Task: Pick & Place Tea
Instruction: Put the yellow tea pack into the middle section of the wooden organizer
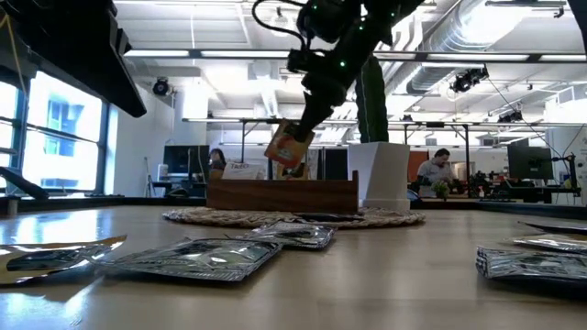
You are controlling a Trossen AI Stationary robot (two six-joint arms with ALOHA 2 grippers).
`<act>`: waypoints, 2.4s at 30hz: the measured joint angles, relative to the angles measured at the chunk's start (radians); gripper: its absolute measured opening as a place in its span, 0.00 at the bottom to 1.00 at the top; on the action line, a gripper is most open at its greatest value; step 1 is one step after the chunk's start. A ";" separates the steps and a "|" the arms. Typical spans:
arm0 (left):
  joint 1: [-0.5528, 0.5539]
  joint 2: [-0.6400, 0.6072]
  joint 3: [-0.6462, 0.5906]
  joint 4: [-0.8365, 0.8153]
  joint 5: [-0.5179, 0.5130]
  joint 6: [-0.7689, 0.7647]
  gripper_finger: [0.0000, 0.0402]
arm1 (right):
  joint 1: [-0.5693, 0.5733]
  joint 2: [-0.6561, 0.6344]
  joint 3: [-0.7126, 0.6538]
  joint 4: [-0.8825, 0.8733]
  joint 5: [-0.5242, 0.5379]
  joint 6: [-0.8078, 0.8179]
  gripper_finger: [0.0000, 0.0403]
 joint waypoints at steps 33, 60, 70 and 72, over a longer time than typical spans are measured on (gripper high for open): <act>0.000 0.000 0.000 -0.016 0.002 -0.044 0.00 | 0.005 0.017 0.000 0.031 -0.024 -0.043 0.19; 0.007 0.002 0.000 0.148 -0.204 0.201 0.00 | 0.637 -0.001 -0.229 0.476 -0.417 -0.142 0.17; 0.169 0.002 0.000 0.346 -0.185 0.445 0.00 | 0.662 0.001 -0.416 0.769 -0.472 -0.398 0.02; 0.223 0.003 0.000 0.438 -0.097 0.537 0.00 | 0.653 0.001 -0.427 0.861 -0.492 -0.419 0.01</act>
